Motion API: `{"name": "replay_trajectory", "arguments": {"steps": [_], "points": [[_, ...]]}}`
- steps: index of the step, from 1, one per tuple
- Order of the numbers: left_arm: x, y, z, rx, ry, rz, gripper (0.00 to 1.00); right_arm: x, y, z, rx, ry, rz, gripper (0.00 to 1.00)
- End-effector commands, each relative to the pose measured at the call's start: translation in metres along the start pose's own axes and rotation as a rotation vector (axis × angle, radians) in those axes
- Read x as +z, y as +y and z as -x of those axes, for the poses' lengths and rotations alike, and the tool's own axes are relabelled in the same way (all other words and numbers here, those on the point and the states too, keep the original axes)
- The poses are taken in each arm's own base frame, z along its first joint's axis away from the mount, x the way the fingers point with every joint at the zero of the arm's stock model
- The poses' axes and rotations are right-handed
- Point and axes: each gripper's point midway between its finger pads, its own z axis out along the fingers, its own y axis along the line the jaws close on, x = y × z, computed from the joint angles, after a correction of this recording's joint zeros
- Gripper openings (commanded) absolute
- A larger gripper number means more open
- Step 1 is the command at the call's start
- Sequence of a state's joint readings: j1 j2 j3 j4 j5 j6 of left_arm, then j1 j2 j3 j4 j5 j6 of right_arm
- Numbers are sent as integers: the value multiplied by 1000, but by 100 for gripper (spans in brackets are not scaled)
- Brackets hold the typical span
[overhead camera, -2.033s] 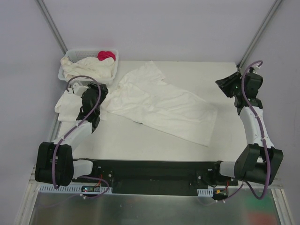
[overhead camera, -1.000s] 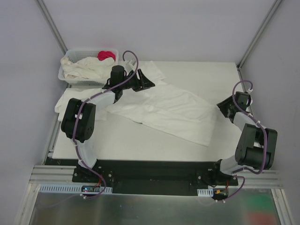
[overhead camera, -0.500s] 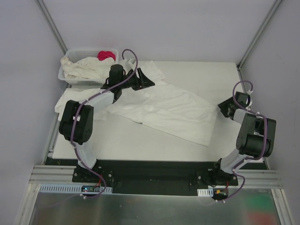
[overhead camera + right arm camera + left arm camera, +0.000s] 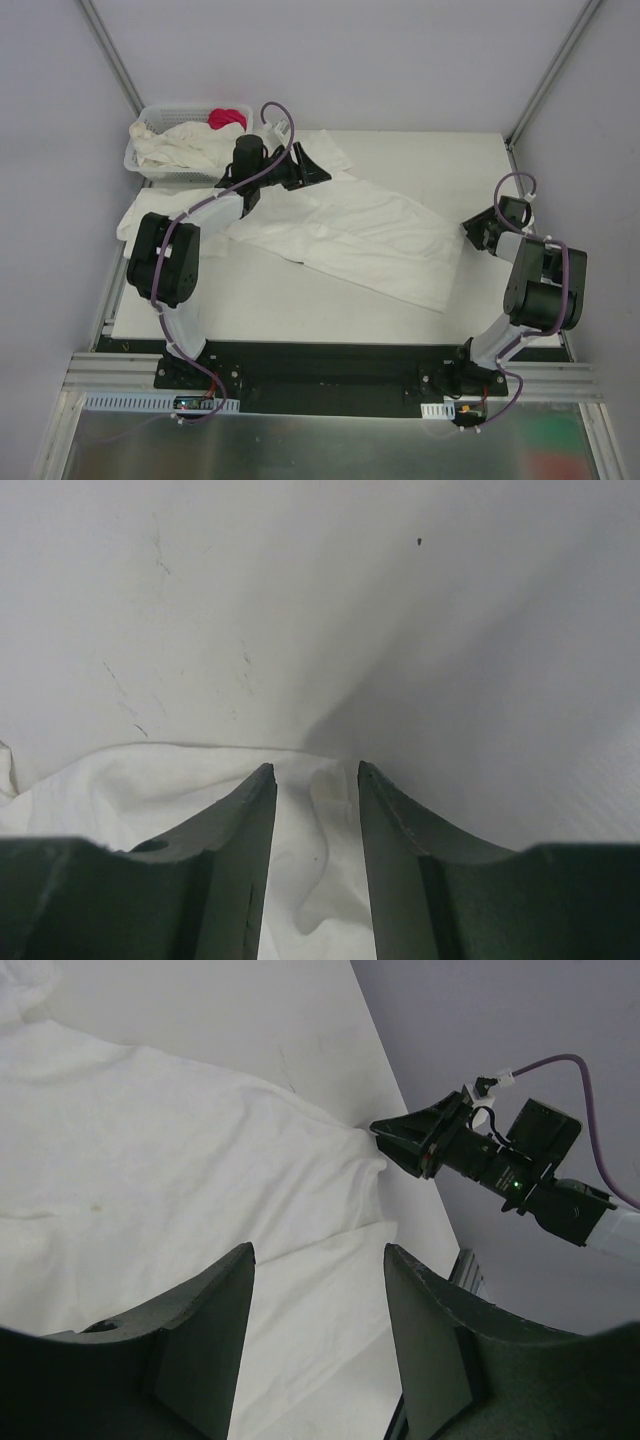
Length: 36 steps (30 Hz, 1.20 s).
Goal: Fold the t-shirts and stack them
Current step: Fold the flattened tshirt in 1/3 of the way
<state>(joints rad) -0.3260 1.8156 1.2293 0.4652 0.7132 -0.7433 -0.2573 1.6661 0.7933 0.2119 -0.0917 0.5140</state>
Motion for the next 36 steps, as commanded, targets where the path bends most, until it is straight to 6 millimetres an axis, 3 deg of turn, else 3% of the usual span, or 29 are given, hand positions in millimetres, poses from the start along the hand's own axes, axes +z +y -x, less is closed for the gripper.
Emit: {"name": "replay_trajectory", "arguments": {"steps": [1, 10, 11, 15, 18, 27, 36], "points": [[3, -15, 13, 44, -5, -54, 54, 5, 29, 0, -14, -10, 76, 41], [5, -11, 10, 43, 4, -49, 54, 13, 37, -16, -49, 21, 76, 37], [5, -11, 9, 44, 5, -48, 54, 14, 36, -16, -50, 21, 74, 34], [4, -10, 8, 45, 7, -41, 54, 15, 36, -11, -67, 3, 66, 1], [3, -10, 9, 53, 5, -37, 54, 15, 40, -5, -78, -18, 68, 1], [-7, -4, 4, 73, 3, 14, 54, 23, 40, 31, -43, -74, 61, 1], [-23, -5, 2, 100, -24, 59, 54, -5, 22, 93, -10, -228, -13, 1]]}}
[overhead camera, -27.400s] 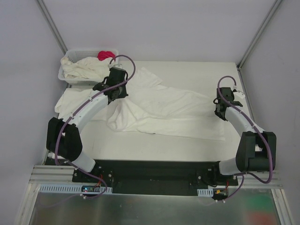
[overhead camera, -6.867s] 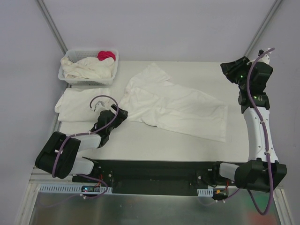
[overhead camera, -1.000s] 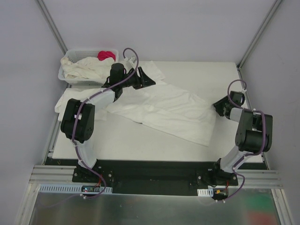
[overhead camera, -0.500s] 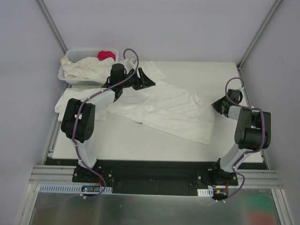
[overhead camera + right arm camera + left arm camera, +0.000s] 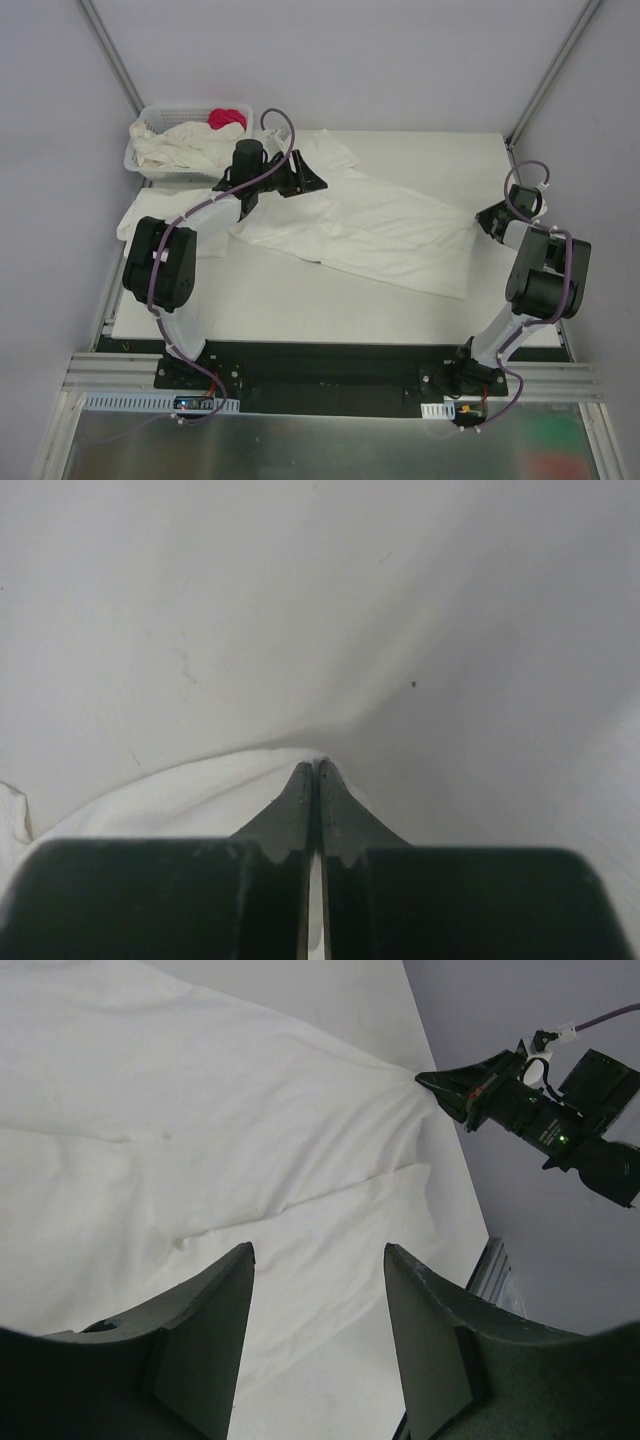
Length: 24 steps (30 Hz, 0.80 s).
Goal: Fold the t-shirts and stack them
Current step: Fold the flattened tshirt in 1/3 of the way
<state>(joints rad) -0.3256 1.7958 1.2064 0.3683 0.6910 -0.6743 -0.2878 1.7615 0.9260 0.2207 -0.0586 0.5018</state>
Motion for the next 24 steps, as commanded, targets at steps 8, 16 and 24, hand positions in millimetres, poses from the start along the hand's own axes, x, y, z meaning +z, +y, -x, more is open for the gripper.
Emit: {"name": "replay_trajectory", "arguments": {"steps": [8, 16, 24], "points": [[-24, -19, 14, 103, -69, 16, 54, -28, 7, 76, -18, -183, -22, 7], [-29, -23, 13, 115, -74, 18, 54, -39, 15, 80, -31, -197, 5, 32], [-27, -38, 45, 171, -146, 16, 54, -83, 42, 74, -34, -212, 98, 36]]}}
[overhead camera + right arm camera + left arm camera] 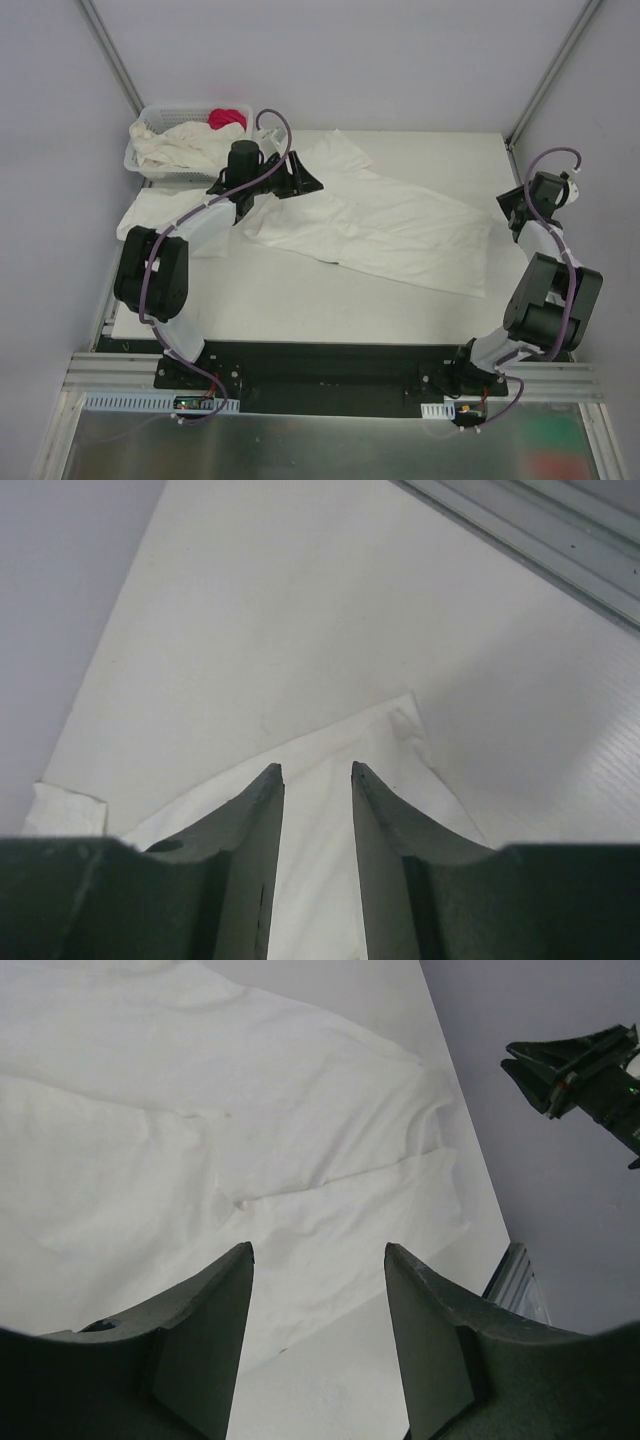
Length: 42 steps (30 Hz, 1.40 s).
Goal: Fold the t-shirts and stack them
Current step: Fold the flattened tshirt in 1/3 of the way
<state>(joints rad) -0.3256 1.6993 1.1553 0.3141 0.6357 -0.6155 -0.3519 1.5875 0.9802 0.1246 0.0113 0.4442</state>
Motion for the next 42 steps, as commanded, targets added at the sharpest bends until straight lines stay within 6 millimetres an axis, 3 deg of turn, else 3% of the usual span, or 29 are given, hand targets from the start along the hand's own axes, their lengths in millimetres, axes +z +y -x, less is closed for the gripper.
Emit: {"name": "replay_trajectory", "arguments": {"steps": [1, 6, 9, 10, 12, 14, 17, 19, 20, 23, 26, 27, 28, 32, 33, 34, 35, 37, 38, 40, 41, 42], "points": [[-4, -26, 51, 115, -126, -24, 54, -43, 37, 6, -16, -31, 128, 36], [7, -24, 85, 125, -176, -29, 54, -74, 65, -60, -181, 114, 206, 37], [4, -17, 100, 109, -191, -39, 54, -94, 66, -97, -230, 192, 220, 37], [-2, -22, 107, 121, -210, -45, 54, -98, 54, -113, -241, 220, 200, 37], [-18, -29, 117, 149, -244, -45, 54, -115, 53, -116, -263, 193, 227, 37], [-28, -31, 119, 169, -264, -33, 54, -119, 25, -116, -276, 153, 144, 37], [-42, -29, 110, 182, -274, 7, 54, -131, -3, -110, -269, 83, 79, 35], [-47, -24, 98, 165, -270, 27, 55, -139, -5, -105, -254, 45, 96, 35], [-48, -17, 91, 153, -264, 40, 55, -138, -13, -107, -251, 33, 73, 35], [-50, -15, 81, 144, -261, 47, 55, -130, -15, -104, -229, 0, 63, 35], [-48, -8, 83, 153, -279, 74, 55, -109, -4, -102, -212, -5, 51, 35], [-43, 0, 81, 143, -271, 89, 55, -106, 14, -89, -201, -29, 81, 34], [-41, 3, 82, 149, -270, 96, 55, -93, 11, -98, -213, 12, 48, 34], [-24, 16, 89, 131, -241, 115, 55, -79, 28, -92, -190, 58, 78, 34], [-15, 28, 86, 113, -221, 127, 55, -78, 31, -89, -183, 56, 93, 34], [-9, 30, 85, 109, -202, 117, 55, -78, 38, -87, -178, 60, 119, 34], [-5, 24, 97, 120, -211, 104, 56, -78, 40, -84, -177, 56, 123, 34], [13, 39, 95, 104, -156, 100, 56, -81, 45, -79, -201, 48, 145, 34], [17, 30, 107, 110, -143, 80, 57, -83, 47, -80, -205, 50, 157, 34], [35, 46, 103, 95, -90, 75, 59, -92, 49, -75, -219, 33, 181, 35], [37, 36, 114, 111, -88, 51, 60, -94, 45, -79, -223, 42, 179, 35], [48, 48, 109, 99, -57, 50, 62, -102, 48, -76, -222, 27, 199, 35]]}}
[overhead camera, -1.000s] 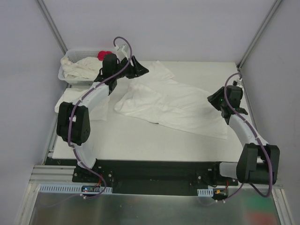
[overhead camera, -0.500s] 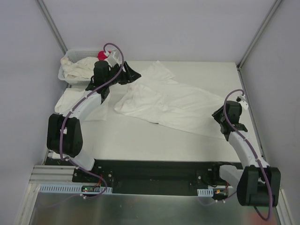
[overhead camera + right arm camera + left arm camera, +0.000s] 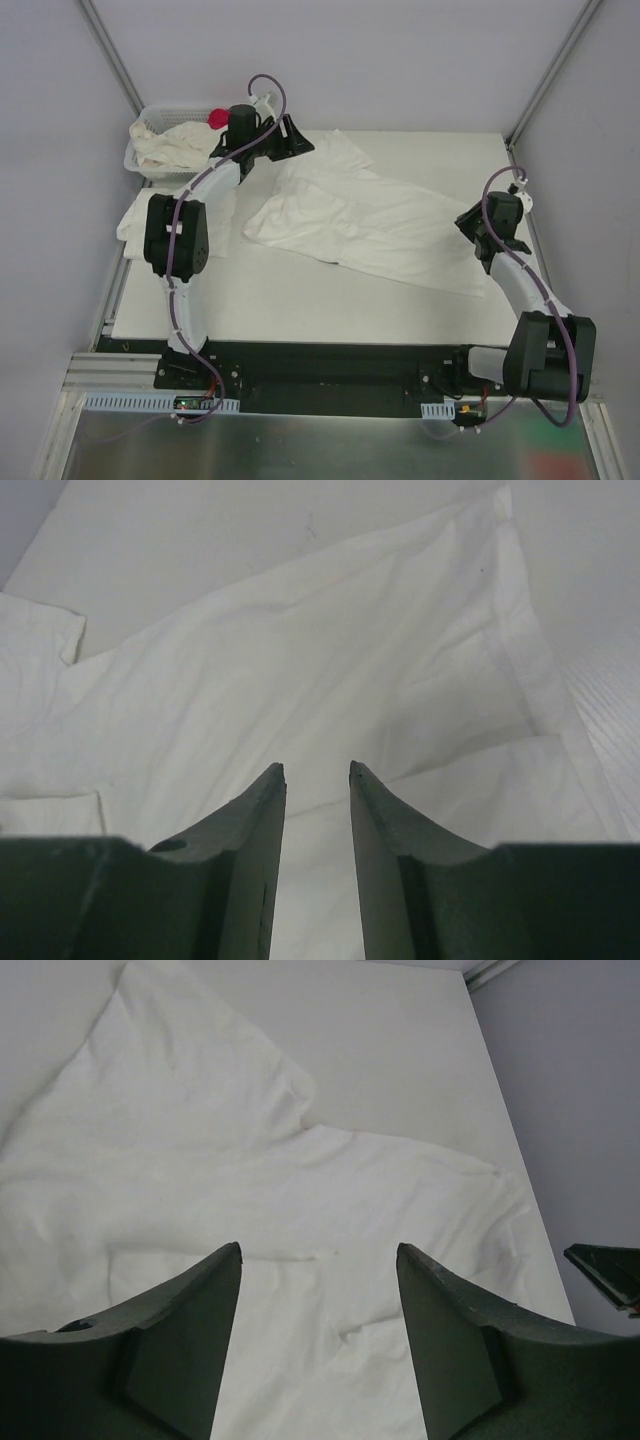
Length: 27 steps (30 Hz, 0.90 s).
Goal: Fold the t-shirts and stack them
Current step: Fold the flattened tshirt in 1/3 of the way
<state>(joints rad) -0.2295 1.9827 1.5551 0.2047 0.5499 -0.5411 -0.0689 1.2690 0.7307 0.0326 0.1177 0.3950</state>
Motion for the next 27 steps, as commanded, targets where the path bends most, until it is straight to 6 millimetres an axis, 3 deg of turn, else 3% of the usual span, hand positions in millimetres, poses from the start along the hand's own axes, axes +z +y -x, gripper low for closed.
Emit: {"name": "replay_trajectory", "arguments": {"steps": [1, 2, 3, 8, 13, 16, 21, 22, 23, 25, 27], "points": [[20, -15, 12, 80, 70, -101, 65, -25, 21, 23, -31, -76, 110, 35], [23, -27, 30, 116, 48, -135, 66, -28, 22, 24, -35, -81, 121, 35], [34, -15, 17, 95, 103, -142, 67, -31, 22, 23, -39, -86, 126, 36], [64, 7, 29, 121, 100, -177, 71, -50, 36, 25, -33, -97, 213, 36], [71, 32, 21, 82, 121, -126, 71, -62, 38, 19, -33, -89, 258, 36], [67, 39, 4, 63, 148, -94, 69, -71, 35, 25, -38, -132, 254, 36], [47, 43, -32, 50, 155, -43, 67, -86, 30, 53, -11, -266, 225, 36], [42, 55, -57, 16, 185, -21, 67, -87, 29, 57, -6, -285, 215, 36], [39, 43, -48, 47, 137, -58, 67, -90, 32, 65, -2, -305, 218, 36], [34, 52, -71, -18, 158, -52, 67, -89, 36, 74, 6, -318, 214, 36], [33, 51, -78, -51, 149, -67, 67, -93, 43, 87, 14, -338, 225, 36]]}}
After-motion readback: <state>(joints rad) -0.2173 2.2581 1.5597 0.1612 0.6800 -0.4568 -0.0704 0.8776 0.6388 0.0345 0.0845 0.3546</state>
